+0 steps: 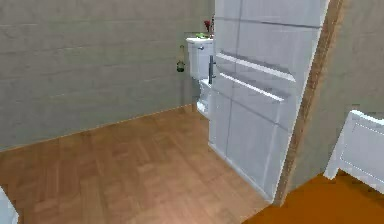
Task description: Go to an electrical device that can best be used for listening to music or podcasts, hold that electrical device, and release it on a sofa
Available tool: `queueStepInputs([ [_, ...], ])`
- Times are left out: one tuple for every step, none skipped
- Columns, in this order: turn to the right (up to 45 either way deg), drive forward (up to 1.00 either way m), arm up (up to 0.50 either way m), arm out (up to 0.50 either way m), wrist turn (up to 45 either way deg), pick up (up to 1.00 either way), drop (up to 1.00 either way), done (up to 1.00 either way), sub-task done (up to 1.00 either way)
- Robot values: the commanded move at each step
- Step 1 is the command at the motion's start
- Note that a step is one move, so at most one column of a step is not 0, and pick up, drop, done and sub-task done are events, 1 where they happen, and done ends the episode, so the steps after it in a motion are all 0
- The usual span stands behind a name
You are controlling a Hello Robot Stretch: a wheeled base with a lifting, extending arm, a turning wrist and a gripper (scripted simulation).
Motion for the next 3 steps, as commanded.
queueStepInputs([
  [45.0, 0.00, 0.00, 0.00, 0.0, 0.00, 0.00, 0.00, 0.00],
  [45.0, 0.00, 0.00, 0.00, 0.0, 0.00, 0.00, 0.00, 0.00],
  [42.0, 0.00, 0.00, 0.00, 0.0, 0.00, 0.00, 0.00, 0.00],
])
